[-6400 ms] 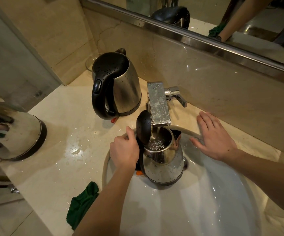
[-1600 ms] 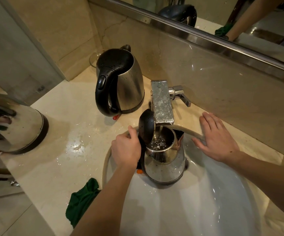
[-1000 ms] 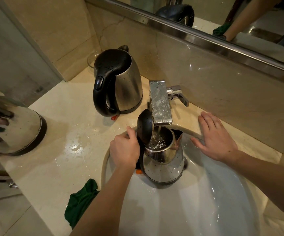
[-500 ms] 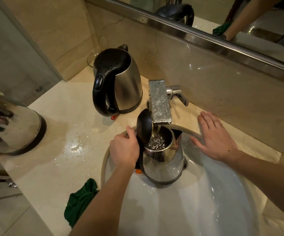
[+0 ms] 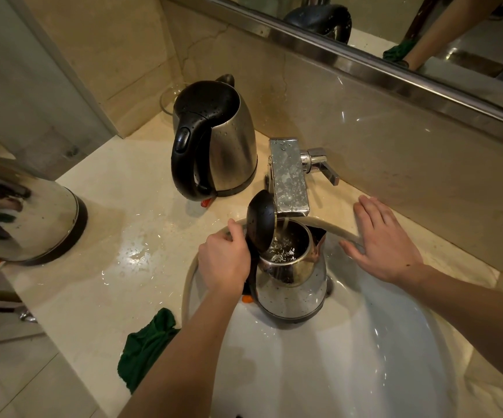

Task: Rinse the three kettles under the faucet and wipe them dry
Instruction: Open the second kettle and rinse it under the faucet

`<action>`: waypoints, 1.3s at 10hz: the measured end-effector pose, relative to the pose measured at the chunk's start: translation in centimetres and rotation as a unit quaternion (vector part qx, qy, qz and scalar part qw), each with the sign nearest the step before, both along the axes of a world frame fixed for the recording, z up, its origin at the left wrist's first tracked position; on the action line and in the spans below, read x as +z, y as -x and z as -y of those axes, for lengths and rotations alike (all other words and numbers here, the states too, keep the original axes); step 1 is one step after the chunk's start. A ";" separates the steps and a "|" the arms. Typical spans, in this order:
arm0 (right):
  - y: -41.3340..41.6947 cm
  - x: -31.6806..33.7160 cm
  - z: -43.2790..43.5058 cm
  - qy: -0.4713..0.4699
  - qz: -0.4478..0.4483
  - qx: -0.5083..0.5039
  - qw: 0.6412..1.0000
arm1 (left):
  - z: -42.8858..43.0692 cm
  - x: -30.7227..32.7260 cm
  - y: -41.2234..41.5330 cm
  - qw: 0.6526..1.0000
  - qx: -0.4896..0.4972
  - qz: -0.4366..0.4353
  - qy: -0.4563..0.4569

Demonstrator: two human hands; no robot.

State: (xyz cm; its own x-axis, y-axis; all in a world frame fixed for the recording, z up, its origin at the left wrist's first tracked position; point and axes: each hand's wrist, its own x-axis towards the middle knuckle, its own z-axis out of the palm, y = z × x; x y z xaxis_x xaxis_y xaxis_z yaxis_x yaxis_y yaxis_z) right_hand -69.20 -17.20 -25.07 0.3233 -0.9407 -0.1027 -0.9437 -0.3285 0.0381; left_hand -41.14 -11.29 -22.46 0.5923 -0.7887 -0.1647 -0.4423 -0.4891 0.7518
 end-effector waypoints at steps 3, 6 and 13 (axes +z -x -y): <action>0.0 0.0 -0.1 0.001 -0.004 0.000 1.000 | 0.1 0.0 -0.1 1.000 0.005 0.001 -0.004; -0.1 0.1 -0.1 -0.002 -0.011 0.000 1.000 | 0.1 -0.3 -0.1 1.000 0.004 0.000 -0.002; 0.3 0.0 -0.2 -0.010 0.024 -0.006 1.000 | 0.0 -0.4 -0.3 1.000 -0.013 0.003 -0.002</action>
